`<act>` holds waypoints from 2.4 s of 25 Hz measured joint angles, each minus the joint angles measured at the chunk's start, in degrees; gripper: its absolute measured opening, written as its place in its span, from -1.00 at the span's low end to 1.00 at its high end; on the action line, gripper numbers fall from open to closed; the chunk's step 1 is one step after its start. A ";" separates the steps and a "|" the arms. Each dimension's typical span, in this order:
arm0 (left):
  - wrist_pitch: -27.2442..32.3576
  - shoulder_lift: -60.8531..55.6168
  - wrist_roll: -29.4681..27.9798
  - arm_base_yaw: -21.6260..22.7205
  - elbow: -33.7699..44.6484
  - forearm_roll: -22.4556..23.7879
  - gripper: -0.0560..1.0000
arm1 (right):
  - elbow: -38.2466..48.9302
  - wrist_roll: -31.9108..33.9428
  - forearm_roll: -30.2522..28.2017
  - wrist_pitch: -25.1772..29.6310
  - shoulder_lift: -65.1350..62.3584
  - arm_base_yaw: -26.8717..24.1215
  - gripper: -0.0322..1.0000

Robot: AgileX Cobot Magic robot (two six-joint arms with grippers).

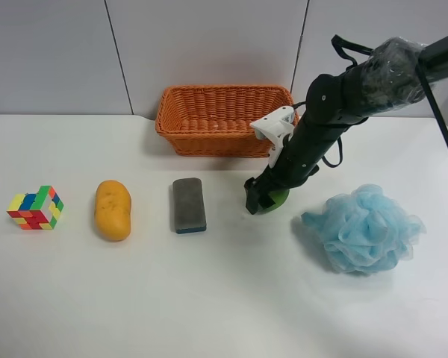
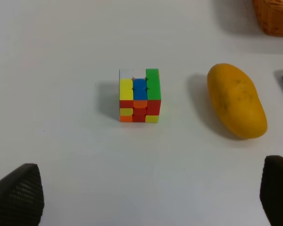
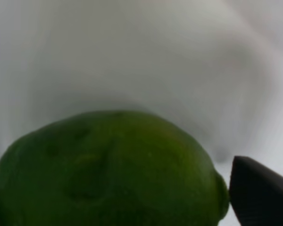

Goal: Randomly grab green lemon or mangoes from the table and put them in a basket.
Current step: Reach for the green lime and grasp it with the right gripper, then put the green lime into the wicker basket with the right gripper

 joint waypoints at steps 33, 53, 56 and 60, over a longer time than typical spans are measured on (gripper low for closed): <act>0.00 0.00 0.00 0.00 0.00 0.04 0.80 | -8.68 0.18 2.84 10.92 -3.92 0.06 0.63; 0.00 0.00 0.00 0.00 0.00 0.04 0.80 | -26.35 13.25 -9.72 1.31 -4.60 0.12 0.63; 0.00 0.00 0.00 0.00 0.00 0.04 0.80 | -26.35 13.63 -10.88 -2.30 0.17 0.12 0.63; 0.00 0.00 0.00 0.00 0.00 0.04 0.80 | -26.30 16.10 -11.09 -8.12 6.15 0.12 0.63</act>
